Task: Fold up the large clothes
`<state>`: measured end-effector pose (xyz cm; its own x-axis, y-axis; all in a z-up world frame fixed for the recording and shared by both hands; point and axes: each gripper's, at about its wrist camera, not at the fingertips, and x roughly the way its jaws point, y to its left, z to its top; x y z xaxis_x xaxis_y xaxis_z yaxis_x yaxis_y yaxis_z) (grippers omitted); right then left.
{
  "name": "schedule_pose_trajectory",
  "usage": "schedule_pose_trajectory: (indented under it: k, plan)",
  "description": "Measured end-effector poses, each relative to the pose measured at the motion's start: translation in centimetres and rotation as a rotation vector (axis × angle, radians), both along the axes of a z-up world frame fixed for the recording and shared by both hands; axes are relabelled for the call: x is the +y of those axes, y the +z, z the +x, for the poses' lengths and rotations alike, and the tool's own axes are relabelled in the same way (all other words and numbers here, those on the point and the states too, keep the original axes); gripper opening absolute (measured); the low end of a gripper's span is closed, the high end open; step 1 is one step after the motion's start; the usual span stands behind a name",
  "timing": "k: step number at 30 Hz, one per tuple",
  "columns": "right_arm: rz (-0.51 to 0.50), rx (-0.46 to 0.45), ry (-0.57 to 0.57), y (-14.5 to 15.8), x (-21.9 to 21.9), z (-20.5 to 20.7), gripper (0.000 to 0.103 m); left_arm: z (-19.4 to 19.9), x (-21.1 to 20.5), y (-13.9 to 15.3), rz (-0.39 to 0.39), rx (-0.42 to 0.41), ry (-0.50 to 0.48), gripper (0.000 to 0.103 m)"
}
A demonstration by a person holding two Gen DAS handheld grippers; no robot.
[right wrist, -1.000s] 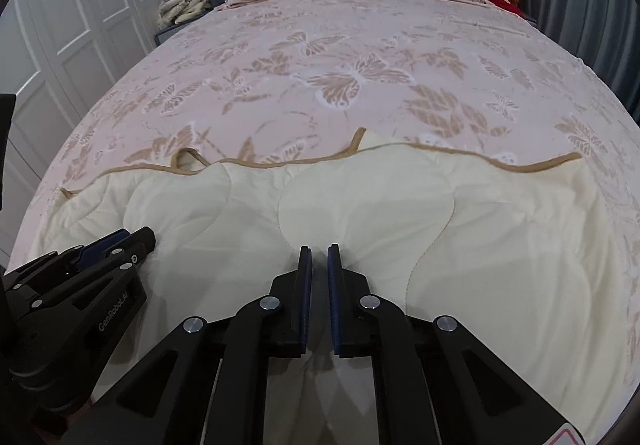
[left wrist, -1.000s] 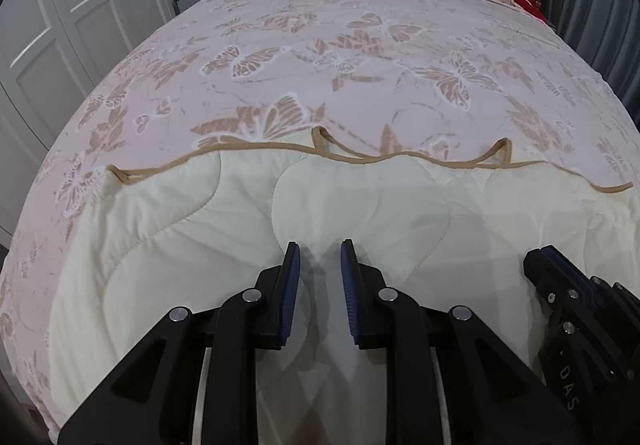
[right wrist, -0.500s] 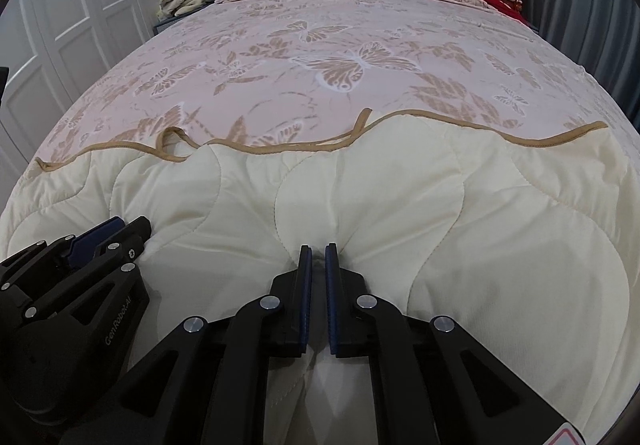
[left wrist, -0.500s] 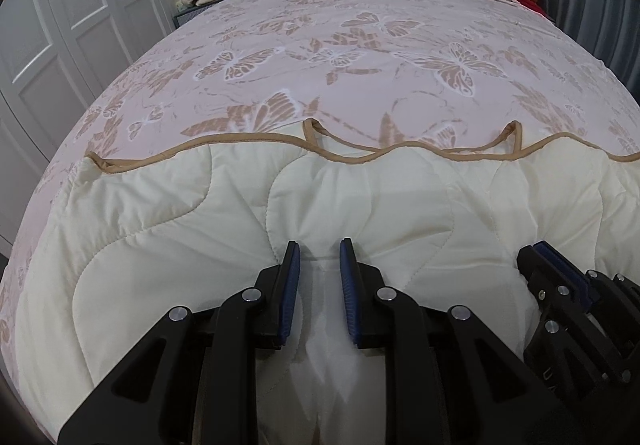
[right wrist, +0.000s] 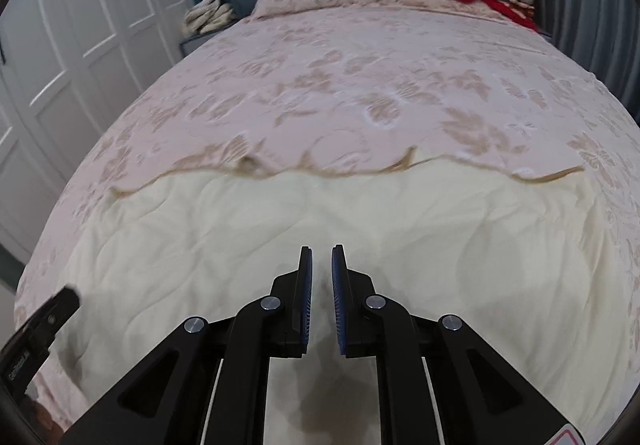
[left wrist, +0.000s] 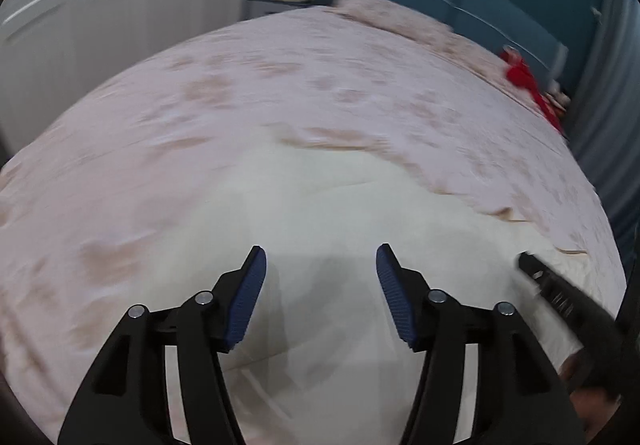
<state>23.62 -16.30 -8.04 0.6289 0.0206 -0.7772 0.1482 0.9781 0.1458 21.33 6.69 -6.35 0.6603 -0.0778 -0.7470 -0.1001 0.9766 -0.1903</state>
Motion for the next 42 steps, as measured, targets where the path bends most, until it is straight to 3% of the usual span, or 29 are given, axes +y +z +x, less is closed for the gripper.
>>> schedule_pose_trajectory:
  k: [5,9,14,17,19,21,23,26,31,42]
  plan:
    - [-0.012,0.060,0.023,-1.8,3.3,-0.5,0.009,-2.4,7.2,-2.2,-0.033,0.111,0.107,0.056]
    - [-0.054,0.098,0.010,-3.0,4.4,-0.9,0.009,-3.3,9.8,-2.7,-0.145,0.119,0.157,0.063]
    - [-0.104,0.117,0.017,-2.1,5.7,-2.9,0.009,-2.0,9.6,-4.9,-0.171,0.169,0.146,0.069]
    - [-0.084,0.133,0.007,-2.1,5.6,-4.3,0.009,-1.1,9.7,-6.2,-0.244,0.198,0.150,0.080]
    - [-0.082,0.141,0.011,-2.4,5.7,-5.3,0.009,-0.9,9.4,-6.7,-0.246,0.198,0.148,0.088]
    - [-0.088,0.148,0.017,-2.4,5.9,-5.7,0.009,-0.3,8.5,-6.5,-0.230,0.196,0.128,0.088]
    - [-0.099,0.152,0.024,-2.4,6.1,-6.2,0.009,0.3,7.7,-6.3,-0.257,0.210,0.096,0.086]
    - [-0.100,0.158,0.030,-2.6,6.3,-6.7,0.009,0.5,6.5,-5.3,-0.225,0.215,0.088,0.078]
    - [-0.100,0.164,0.037,-3.0,6.2,-7.0,0.009,-0.5,5.8,-1.9,-0.191,0.173,0.048,0.035]
    - [-0.065,0.172,0.062,-2.8,5.6,-10.3,0.004,-2.3,-0.1,6.5,-0.117,0.036,-0.130,0.027]
